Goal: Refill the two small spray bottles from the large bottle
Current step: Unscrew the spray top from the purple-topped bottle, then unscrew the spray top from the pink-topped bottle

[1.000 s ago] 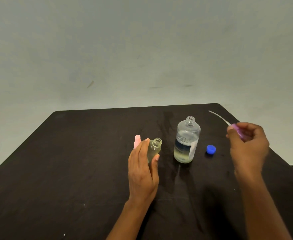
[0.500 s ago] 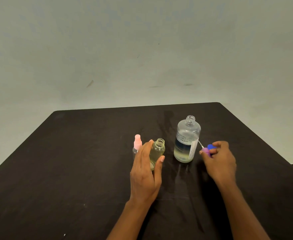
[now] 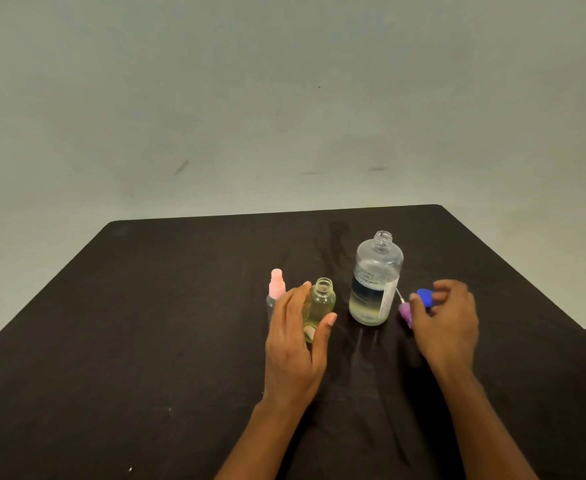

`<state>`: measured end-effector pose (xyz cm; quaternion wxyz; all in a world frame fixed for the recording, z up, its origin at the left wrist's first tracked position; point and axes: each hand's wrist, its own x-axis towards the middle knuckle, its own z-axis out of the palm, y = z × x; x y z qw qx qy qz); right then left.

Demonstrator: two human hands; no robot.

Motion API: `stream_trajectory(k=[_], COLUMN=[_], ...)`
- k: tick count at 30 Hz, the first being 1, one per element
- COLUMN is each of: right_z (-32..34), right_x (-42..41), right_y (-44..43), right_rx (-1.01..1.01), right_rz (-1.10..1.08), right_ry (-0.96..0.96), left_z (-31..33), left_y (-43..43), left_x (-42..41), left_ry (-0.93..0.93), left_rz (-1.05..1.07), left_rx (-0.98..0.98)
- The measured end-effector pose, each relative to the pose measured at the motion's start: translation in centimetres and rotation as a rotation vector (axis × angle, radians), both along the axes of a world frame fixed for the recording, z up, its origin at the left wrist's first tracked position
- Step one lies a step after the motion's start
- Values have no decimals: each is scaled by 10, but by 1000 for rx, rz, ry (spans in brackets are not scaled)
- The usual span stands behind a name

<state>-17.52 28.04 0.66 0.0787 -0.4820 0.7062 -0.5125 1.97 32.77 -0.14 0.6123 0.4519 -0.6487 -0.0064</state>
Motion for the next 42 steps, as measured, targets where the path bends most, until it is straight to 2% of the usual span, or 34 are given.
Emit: stream_trajectory(k=[3, 6, 8, 12, 16, 19, 24, 28, 35, 38, 42], right_z=[18, 32, 36, 36, 34, 33, 30, 22, 3, -1, -2], right_x=[10, 29, 45, 69, 78, 80, 90, 106, 122, 122, 125], right_y=[9, 23, 30, 36, 34, 31, 10, -9, -16, -15, -14], right_rx=[-392, -561, -515, -203, -32, -12, -13, -14, 20, 35, 51], right_rz=[56, 314, 526, 903, 1054, 1065, 877, 759, 668, 700, 752], right_ry=[-114, -211, -238, -131, -66, -134, -113, -40, 68, 80, 67], left_z=[2, 3, 4, 7, 8, 9, 10, 6, -8, -9, -4], left_y=[0, 1, 3, 6, 8, 7, -2, -9, -19, -20, -21], left_x=[-1, 0, 0, 1, 2, 1, 16, 30, 41, 40, 46], left_ry=[1, 43, 111, 249, 303, 310, 375, 394, 168, 154, 286], left_rz=[39, 56, 52, 8, -18, -23, 115, 191, 131, 168, 300], left_rx=[-8, 14, 55, 118, 118, 96, 74, 203, 570, 565, 469])
